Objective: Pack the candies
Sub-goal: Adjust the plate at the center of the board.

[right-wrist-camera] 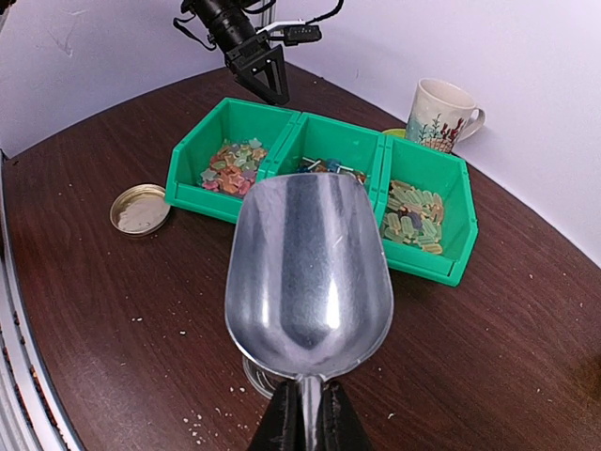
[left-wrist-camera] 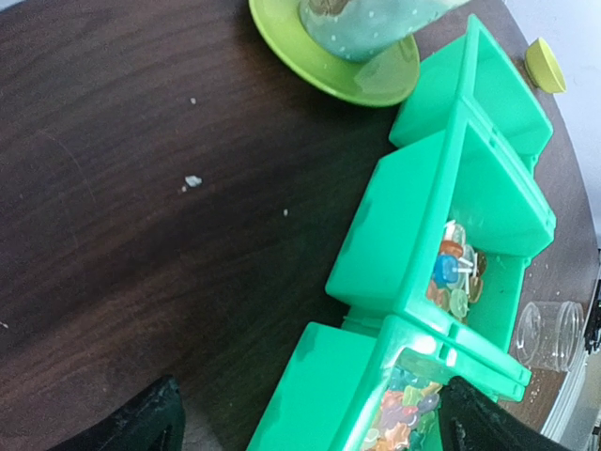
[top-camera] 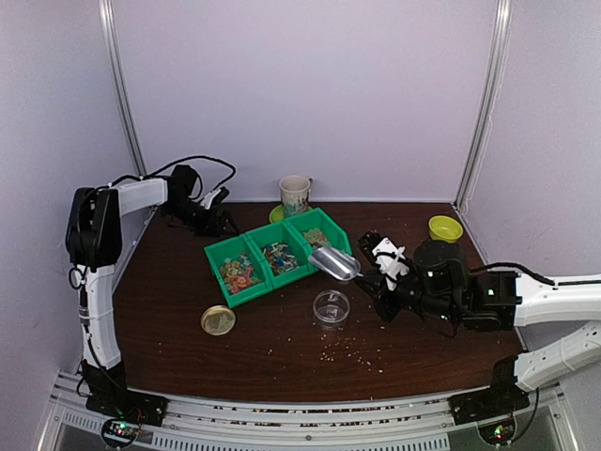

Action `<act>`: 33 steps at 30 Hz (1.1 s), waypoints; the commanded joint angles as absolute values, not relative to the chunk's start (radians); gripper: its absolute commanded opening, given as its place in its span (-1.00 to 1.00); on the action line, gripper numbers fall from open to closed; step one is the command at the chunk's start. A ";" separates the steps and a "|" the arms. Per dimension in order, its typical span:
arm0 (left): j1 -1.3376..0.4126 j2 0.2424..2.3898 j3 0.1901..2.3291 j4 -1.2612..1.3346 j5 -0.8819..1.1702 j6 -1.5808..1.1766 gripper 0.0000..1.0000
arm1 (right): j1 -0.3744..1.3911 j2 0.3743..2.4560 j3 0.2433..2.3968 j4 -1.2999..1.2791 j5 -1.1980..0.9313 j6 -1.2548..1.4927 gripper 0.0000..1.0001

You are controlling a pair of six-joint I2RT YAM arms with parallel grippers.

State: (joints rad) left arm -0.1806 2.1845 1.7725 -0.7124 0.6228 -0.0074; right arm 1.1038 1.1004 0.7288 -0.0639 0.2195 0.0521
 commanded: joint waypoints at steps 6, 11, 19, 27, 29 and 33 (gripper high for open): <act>-0.209 2.148 1.725 -0.761 0.591 0.015 0.80 | 1.101 1.097 0.711 -0.033 0.208 0.060 -1.00; -0.219 2.141 1.706 -0.782 0.589 0.004 0.65 | 1.100 1.083 0.708 -0.038 0.219 0.054 -1.00; -0.251 2.103 1.669 -0.782 0.563 -0.050 0.49 | 1.101 1.074 0.712 -0.060 0.227 0.038 -1.00; -0.295 2.039 1.587 -0.749 0.536 -0.146 0.41 | 1.100 1.083 0.727 -0.072 0.231 0.021 -1.00; -0.305 2.022 1.575 -0.746 0.528 -0.159 0.37 | 1.101 1.083 0.737 -0.092 0.231 0.015 -1.00; -0.319 1.997 1.562 -0.744 0.514 -0.201 0.25 | 1.101 1.068 0.740 -0.100 0.241 0.014 -1.00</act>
State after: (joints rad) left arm -0.3012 2.0758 1.5665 -0.7795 0.5190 -0.1440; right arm 1.1038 1.0977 0.7132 -0.0872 0.2142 0.0250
